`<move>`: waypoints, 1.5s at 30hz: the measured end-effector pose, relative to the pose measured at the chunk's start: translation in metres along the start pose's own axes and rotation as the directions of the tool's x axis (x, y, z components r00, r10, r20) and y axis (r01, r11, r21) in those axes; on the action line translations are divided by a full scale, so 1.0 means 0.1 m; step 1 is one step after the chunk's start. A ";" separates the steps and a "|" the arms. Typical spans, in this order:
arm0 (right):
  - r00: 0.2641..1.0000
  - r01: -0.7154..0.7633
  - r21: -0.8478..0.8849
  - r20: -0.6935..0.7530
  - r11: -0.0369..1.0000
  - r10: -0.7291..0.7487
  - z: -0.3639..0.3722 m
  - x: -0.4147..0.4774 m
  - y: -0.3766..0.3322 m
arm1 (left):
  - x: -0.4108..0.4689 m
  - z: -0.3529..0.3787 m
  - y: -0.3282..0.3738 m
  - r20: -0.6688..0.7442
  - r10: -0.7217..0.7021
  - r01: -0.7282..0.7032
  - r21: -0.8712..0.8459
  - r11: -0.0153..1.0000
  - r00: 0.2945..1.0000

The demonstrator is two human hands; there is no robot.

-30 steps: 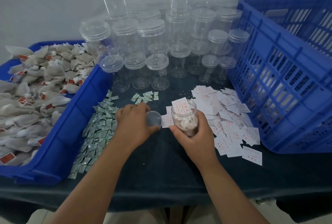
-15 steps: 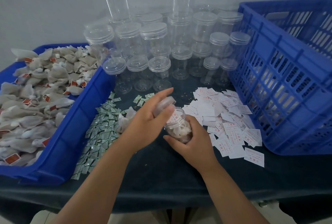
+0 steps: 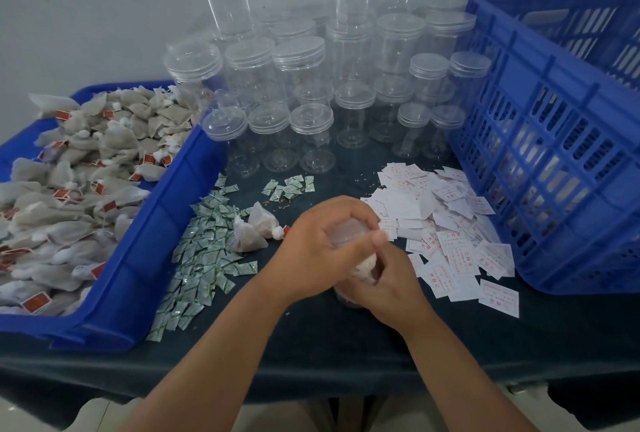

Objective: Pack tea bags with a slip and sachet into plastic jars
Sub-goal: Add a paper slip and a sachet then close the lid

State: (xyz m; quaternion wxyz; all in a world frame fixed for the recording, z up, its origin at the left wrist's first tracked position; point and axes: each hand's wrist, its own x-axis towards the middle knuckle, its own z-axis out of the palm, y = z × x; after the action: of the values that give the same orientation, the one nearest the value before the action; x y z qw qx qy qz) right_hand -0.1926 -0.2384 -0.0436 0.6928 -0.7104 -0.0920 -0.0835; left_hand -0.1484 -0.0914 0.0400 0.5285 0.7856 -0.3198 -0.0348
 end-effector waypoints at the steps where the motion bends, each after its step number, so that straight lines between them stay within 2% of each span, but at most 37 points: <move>1: 1.000 0.020 0.040 0.013 0.999 -0.021 -0.01 0.00 0.00 | -0.01 0.00 0.01 -0.003 -0.004 0.003 -0.065 0.998 1.000; 4: 0.999 0.038 -0.010 -0.024 0.999 -0.038 0.01 0.01 -0.02 | -0.03 0.02 -0.01 -0.081 -0.092 0.087 -0.059 0.994 0.992; 7: 0.991 -0.014 -0.159 -0.133 0.987 -0.007 0.09 0.02 0.03 | -0.08 0.09 0.01 -0.219 -0.263 0.259 -0.045 0.965 0.940; 9: 0.988 0.040 -0.185 -0.138 0.982 -0.066 0.10 0.01 0.07 | -0.09 0.14 0.00 -0.251 -0.292 0.276 -0.098 0.956 0.923; 11: 0.994 0.085 -0.041 -0.061 0.996 -0.087 0.05 -0.01 0.10 | -0.09 0.13 -0.04 -0.204 -0.300 0.265 -0.182 0.947 0.932; 13: 0.996 -0.017 0.146 0.084 0.989 0.005 -0.02 -0.01 0.08 | -0.08 0.08 -0.10 -0.098 -0.258 0.230 -0.234 0.945 0.961; 15: 0.980 -0.114 0.190 0.181 0.975 0.080 -0.06 0.01 0.07 | -0.08 0.00 -0.16 0.029 -0.212 0.211 -0.294 0.932 0.977; 17: 0.980 -0.105 0.118 0.179 0.987 0.083 -0.04 0.02 0.06 | -0.08 -0.07 -0.22 0.100 -0.200 0.223 -0.381 0.897 0.975; 19: 0.994 -0.062 0.011 0.094 0.998 0.061 0.03 0.02 0.05 | -0.07 -0.07 -0.27 0.038 -0.236 0.231 -0.392 0.890 0.971; 21: 0.999 -0.039 -0.109 -0.039 0.993 0.035 0.10 0.01 0.03 | -0.06 -0.02 -0.27 -0.105 -0.303 0.265 -0.273 0.925 0.947; 23: 0.997 -0.014 -0.167 -0.074 0.986 0.001 0.11 0.01 0.04 | -0.04 0.02 -0.29 -0.164 -0.321 0.295 -0.165 0.941 0.933; 25: 0.998 -0.054 -0.037 0.027 0.998 0.055 0.04 0.01 0.03 | -0.03 0.03 -0.33 -0.045 -0.322 0.293 -0.314 0.903 0.946; 27: 0.973 -0.164 0.134 0.188 0.977 0.137 -0.06 0.01 0.04 | -0.04 0.02 -0.34 0.120 -0.261 0.286 -0.502 0.817 0.958; 29: 0.951 -0.222 0.163 0.255 0.961 0.177 -0.11 0.02 0.03 | -0.04 0.01 -0.35 0.183 -0.214 0.280 -0.543 0.792 0.960; 31: 0.949 -0.229 0.150 0.253 0.962 0.187 -0.12 0.04 0.03 | -0.03 0.00 -0.38 0.149 -0.221 0.266 -0.557 0.786 0.964; 34: 0.979 -0.182 0.076 0.106 0.980 0.173 -0.03 0.06 0.04 | -0.05 0.02 -0.41 0.000 -0.287 0.240 -0.545 0.803 0.958; 36: 0.991 -0.131 -0.008 0.008 0.991 0.132 0.04 0.05 0.07 | -0.09 0.09 -0.36 -0.111 -0.329 0.244 -0.464 0.852 0.938; 38: 0.993 -0.107 -0.023 0.048 0.994 0.108 0.05 0.04 0.10 | -0.09 0.14 -0.36 -0.168 -0.347 0.275 -0.344 0.898 0.923; 39: 0.986 -0.132 0.037 0.108 0.991 0.127 0.03 0.03 0.10 | -0.09 0.14 -0.37 -0.117 -0.333 0.270 -0.369 0.889 0.936; 42: 0.937 -0.255 0.212 0.295 0.943 0.187 -0.13 0.04 0.12 | -0.10 0.07 -0.37 0.159 -0.229 0.278 -0.564 0.777 0.960; 43: 0.924 -0.284 0.232 0.325 0.930 0.201 -0.16 0.05 0.11 | -0.11 0.05 -0.36 0.204 -0.215 0.295 -0.597 0.746 0.955; 45: 0.926 -0.300 0.238 0.306 0.924 0.222 -0.15 0.08 0.09 | -0.11 0.04 -0.39 0.189 -0.238 0.303 -0.628 0.717 0.953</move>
State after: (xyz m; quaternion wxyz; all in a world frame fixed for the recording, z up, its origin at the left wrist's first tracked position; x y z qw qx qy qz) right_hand -0.1829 -0.2530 -0.0501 0.7717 -0.6158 -0.1012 0.1229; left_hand -0.1405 -0.0800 0.0020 0.7412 0.5888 -0.1940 -0.2574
